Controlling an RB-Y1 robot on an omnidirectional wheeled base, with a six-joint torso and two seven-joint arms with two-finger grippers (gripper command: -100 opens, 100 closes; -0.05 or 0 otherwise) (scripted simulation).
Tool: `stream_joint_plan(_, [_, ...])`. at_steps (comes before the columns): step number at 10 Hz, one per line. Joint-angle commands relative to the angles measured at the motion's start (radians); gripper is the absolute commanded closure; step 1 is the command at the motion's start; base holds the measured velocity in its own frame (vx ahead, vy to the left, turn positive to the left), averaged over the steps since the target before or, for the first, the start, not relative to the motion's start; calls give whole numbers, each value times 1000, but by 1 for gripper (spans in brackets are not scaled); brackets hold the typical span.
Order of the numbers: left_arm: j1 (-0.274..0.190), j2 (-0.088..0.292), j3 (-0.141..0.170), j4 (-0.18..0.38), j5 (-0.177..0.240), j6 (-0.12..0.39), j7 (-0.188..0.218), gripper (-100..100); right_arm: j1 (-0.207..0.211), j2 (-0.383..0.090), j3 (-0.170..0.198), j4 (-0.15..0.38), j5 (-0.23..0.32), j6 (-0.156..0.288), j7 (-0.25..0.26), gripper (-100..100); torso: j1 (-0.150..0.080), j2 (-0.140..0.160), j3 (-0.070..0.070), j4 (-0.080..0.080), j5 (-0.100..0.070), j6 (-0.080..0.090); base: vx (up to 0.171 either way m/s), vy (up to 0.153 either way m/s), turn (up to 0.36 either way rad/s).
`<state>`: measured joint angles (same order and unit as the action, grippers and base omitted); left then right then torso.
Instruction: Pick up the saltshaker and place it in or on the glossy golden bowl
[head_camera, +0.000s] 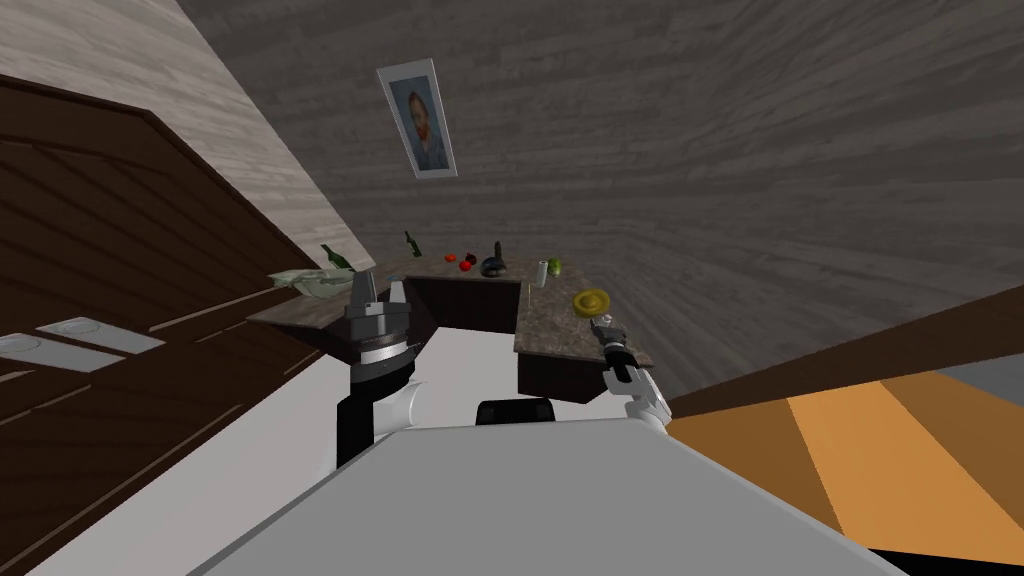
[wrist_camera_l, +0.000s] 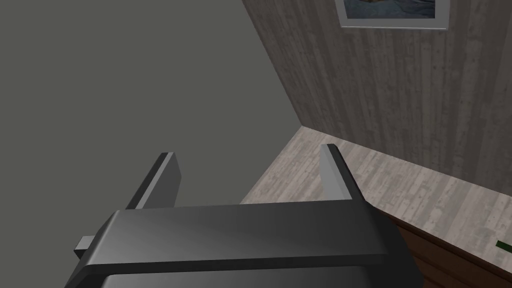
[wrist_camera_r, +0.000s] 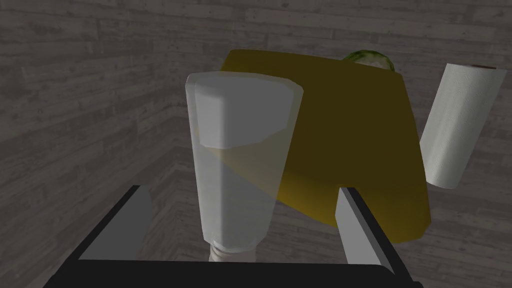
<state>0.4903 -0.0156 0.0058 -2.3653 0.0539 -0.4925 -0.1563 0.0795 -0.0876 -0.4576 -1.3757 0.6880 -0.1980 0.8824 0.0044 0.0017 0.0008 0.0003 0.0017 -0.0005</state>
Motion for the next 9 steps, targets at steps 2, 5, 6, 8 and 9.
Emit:
stream_joint_plan(2, [0,0,0,0,0,0,0,0,-24,-47,-48,48,-14,-20,-8,-100,1,1,1,0,0,0,-70,74,154])
stream_joint_plan(5, [0,0,0,0,0,0,0,0,-41,-74,-79,106,-22,-32,-12,-100,-3,-3,-2,-1,-1,0,-15,25,79])
stream_joint_plan(6, [0,0,0,0,0,0,0,0,-58,-101,-110,136,-30,-44,-17,-100,-3,-3,-2,-1,-1,1,-36,44,140])
stream_joint_plan(8, [0,0,0,0,0,0,0,0,-75,-129,-140,183,-39,-56,-21,-100,-2,-2,-1,0,-1,1,-30,40,119])
stream_joint_plan(9, [0,0,0,0,0,0,0,0,-75,-129,-140,184,-39,-56,-21,-100,-2,-2,-1,0,0,0,-24,40,71])
